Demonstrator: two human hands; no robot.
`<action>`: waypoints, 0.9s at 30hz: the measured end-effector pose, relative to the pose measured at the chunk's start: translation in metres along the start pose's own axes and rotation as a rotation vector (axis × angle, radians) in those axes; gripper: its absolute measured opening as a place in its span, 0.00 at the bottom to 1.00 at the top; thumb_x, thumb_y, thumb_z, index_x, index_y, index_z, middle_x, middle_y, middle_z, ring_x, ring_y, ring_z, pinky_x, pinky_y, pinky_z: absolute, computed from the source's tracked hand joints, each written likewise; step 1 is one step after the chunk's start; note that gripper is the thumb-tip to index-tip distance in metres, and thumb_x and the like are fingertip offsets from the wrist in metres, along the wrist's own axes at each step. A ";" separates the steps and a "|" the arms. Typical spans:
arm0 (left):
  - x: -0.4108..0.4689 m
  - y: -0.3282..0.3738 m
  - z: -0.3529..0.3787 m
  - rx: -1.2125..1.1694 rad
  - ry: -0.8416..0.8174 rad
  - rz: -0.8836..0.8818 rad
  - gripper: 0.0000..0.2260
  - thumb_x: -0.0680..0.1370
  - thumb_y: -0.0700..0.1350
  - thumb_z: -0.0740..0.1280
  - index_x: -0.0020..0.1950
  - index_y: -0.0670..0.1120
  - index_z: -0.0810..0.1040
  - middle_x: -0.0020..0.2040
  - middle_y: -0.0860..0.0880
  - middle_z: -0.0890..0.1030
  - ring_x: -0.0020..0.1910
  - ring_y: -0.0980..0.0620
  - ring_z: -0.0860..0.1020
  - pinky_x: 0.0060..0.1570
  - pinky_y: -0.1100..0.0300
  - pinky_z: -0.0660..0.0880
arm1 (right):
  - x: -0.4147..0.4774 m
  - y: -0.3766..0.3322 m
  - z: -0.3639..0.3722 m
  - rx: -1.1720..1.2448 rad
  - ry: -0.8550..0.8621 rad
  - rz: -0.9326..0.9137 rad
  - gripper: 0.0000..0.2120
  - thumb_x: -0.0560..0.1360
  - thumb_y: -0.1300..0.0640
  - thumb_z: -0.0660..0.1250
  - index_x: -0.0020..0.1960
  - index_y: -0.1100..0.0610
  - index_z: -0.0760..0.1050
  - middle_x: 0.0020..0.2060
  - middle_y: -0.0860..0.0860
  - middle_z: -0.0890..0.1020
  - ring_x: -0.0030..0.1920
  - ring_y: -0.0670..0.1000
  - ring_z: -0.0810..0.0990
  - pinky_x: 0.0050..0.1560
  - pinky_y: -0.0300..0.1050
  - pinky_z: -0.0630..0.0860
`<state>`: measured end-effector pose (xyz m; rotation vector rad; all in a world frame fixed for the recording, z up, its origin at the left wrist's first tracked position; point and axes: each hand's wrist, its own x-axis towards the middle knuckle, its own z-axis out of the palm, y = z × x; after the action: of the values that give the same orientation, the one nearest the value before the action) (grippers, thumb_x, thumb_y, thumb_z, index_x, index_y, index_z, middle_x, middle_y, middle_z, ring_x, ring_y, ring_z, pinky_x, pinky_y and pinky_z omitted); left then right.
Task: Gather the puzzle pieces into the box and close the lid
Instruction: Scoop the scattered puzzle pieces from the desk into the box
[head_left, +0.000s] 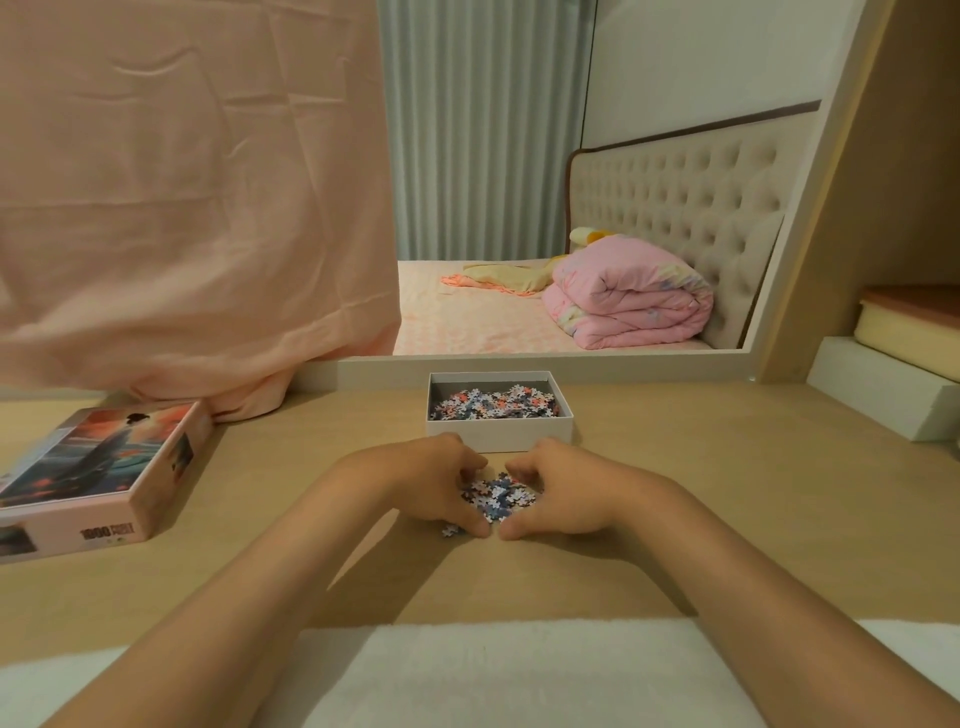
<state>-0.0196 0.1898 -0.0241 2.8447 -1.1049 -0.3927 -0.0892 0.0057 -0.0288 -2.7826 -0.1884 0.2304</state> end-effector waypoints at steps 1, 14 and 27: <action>0.000 0.001 0.000 0.010 -0.002 0.006 0.34 0.69 0.66 0.72 0.71 0.53 0.71 0.59 0.52 0.70 0.56 0.50 0.75 0.59 0.50 0.75 | 0.001 -0.002 0.001 -0.004 -0.006 0.002 0.17 0.68 0.39 0.75 0.40 0.48 0.71 0.38 0.47 0.74 0.38 0.48 0.73 0.37 0.47 0.71; 0.010 -0.001 0.012 -0.362 0.270 0.012 0.08 0.70 0.48 0.78 0.46 0.51 0.82 0.42 0.53 0.82 0.40 0.56 0.78 0.38 0.64 0.72 | 0.022 -0.010 0.001 0.201 0.121 0.094 0.12 0.71 0.57 0.78 0.53 0.56 0.83 0.42 0.53 0.85 0.36 0.52 0.83 0.45 0.51 0.83; 0.037 -0.024 -0.030 -1.000 0.411 0.018 0.10 0.71 0.39 0.77 0.50 0.37 0.82 0.40 0.43 0.82 0.38 0.51 0.80 0.42 0.61 0.80 | 0.060 -0.010 -0.048 0.545 0.375 0.047 0.09 0.69 0.64 0.79 0.48 0.64 0.84 0.37 0.55 0.84 0.34 0.53 0.84 0.40 0.49 0.84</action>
<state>0.0300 0.1819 -0.0066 1.8999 -0.5907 -0.2360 -0.0226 0.0088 0.0110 -2.2340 0.0323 -0.2038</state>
